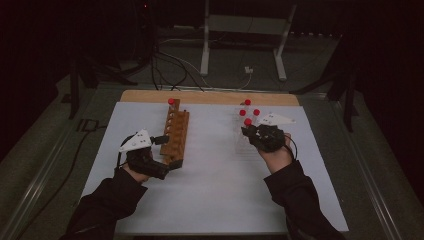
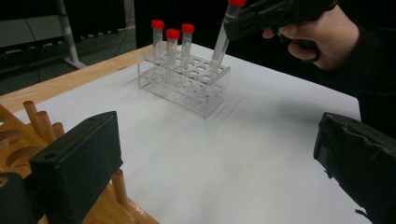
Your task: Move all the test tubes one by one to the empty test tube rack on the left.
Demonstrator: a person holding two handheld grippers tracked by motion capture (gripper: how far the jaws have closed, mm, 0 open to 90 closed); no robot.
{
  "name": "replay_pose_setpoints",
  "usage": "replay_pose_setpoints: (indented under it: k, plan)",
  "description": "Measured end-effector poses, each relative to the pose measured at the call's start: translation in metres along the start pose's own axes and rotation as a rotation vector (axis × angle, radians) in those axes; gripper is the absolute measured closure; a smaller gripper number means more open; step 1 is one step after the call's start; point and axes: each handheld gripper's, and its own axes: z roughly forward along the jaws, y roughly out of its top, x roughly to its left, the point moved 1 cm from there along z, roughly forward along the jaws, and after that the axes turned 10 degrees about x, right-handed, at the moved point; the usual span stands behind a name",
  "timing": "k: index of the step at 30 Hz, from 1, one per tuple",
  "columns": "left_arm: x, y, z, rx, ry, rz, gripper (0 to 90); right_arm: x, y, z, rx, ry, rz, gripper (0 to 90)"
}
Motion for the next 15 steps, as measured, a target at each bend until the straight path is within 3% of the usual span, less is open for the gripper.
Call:
replay_pose_setpoints:
  k: [15]
  plan:
    - [-0.012,0.008,0.006,0.005,-0.042,0.030,1.7,0.042,-0.014,0.006,0.037,0.113,-0.087,74.7]
